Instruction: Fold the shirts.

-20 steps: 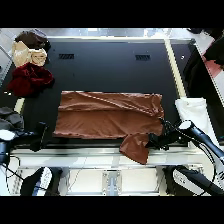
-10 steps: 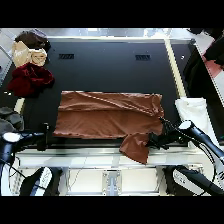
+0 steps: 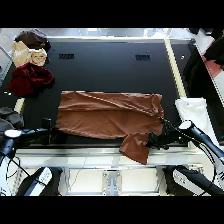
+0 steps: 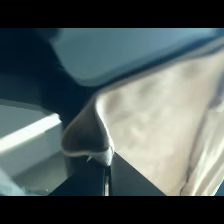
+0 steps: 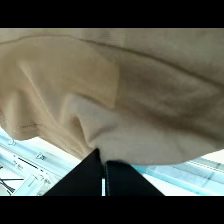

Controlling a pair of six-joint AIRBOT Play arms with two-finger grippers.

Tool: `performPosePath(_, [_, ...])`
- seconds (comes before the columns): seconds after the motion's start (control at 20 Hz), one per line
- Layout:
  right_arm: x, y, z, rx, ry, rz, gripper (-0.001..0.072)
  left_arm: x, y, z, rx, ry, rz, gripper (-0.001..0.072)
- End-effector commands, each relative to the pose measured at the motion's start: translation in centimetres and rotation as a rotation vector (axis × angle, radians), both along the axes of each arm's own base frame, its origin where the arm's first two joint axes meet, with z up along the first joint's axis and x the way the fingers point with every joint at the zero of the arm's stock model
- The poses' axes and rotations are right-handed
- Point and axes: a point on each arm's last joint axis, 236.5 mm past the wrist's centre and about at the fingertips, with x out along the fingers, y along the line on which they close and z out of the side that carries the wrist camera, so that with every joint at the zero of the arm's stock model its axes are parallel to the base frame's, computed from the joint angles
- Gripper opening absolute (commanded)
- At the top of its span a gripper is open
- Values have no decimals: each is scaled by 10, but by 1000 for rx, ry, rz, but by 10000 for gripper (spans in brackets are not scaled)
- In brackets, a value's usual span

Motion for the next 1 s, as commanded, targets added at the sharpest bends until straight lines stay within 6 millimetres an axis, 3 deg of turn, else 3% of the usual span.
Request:
performPosePath(0.0, [-4, 3, 11, 20, -2, 28, 13, 15, 2, 31, 123, -149, -175, 10])
performPosePath(0.15, [5, 1, 45, 18, -95, 73, 12, -7, 16, 56, 340, -141, -430, 9])
performPosePath(0.25, [29, -6, 74, -33, -222, 36, 12, -34, 27, 64, 448, -72, -588, 9])
performPosePath(0.3, [46, -8, 92, -48, -314, 18, 11, -36, 25, 69, 471, -85, -638, 8])
performPosePath(0.4, [80, -13, 121, -73, -460, -21, 10, -18, 10, 76, 488, -175, -676, 8])
performPosePath(0.6, [133, -24, 140, -110, -570, -75, 10, 32, -18, 78, 571, -285, -783, 7])
performPosePath(0.85, [189, -45, 135, -184, -586, -71, 10, 109, 17, 98, 694, -235, -821, 7])
performPosePath(0.95, [212, -48, 130, -187, -588, -85, 10, 137, 18, 103, 705, -228, -857, 7])
